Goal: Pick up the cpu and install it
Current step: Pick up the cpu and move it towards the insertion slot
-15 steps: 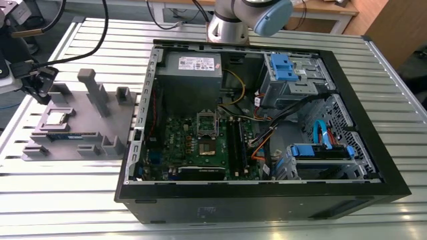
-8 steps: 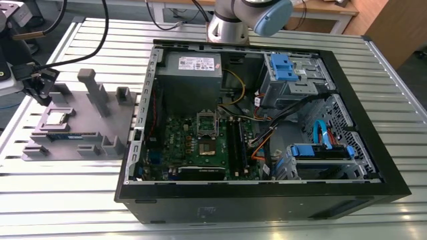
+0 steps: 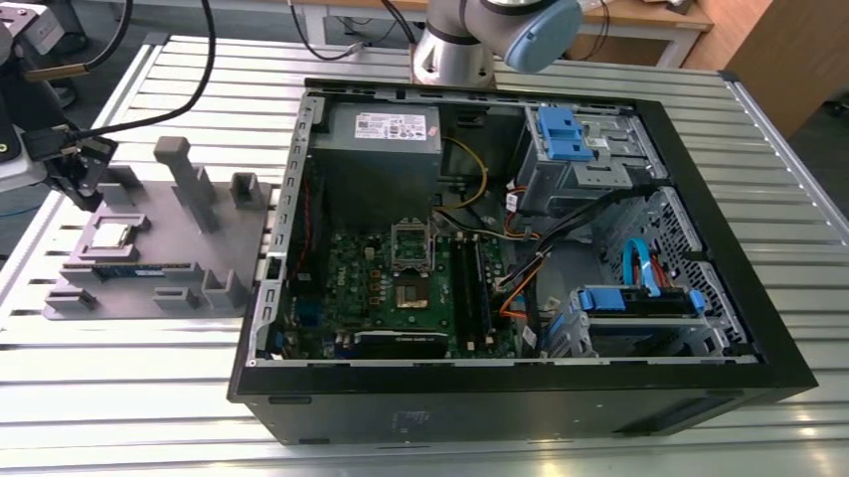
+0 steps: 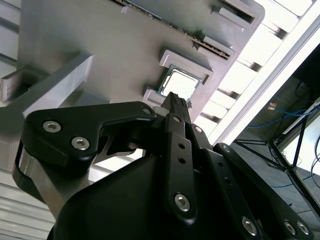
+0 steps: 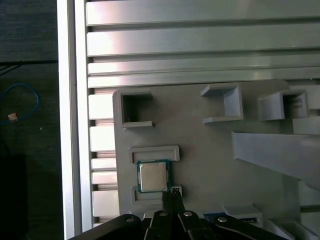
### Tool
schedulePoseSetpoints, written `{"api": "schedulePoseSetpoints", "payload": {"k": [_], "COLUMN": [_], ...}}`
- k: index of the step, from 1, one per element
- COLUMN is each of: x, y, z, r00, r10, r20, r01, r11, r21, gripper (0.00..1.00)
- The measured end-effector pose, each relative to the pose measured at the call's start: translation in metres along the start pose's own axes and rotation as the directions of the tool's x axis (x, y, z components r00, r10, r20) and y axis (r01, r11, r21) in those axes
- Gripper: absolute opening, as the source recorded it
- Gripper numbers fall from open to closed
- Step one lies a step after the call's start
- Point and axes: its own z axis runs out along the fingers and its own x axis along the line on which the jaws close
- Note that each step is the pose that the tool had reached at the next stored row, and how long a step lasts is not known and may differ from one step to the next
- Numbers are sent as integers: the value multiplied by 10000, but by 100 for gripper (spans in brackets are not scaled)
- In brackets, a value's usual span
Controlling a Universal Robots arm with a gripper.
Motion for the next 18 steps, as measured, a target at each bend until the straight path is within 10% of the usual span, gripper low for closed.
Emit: {"api": "schedulePoseSetpoints", "payload": {"k": [18], "x": [11], "y": [-4], "z": [65], "r00": [10000], "r10": [0], "r20": [-1], "r01": [0], "r11": [10000], "r21": [0], "gripper": [11]}}
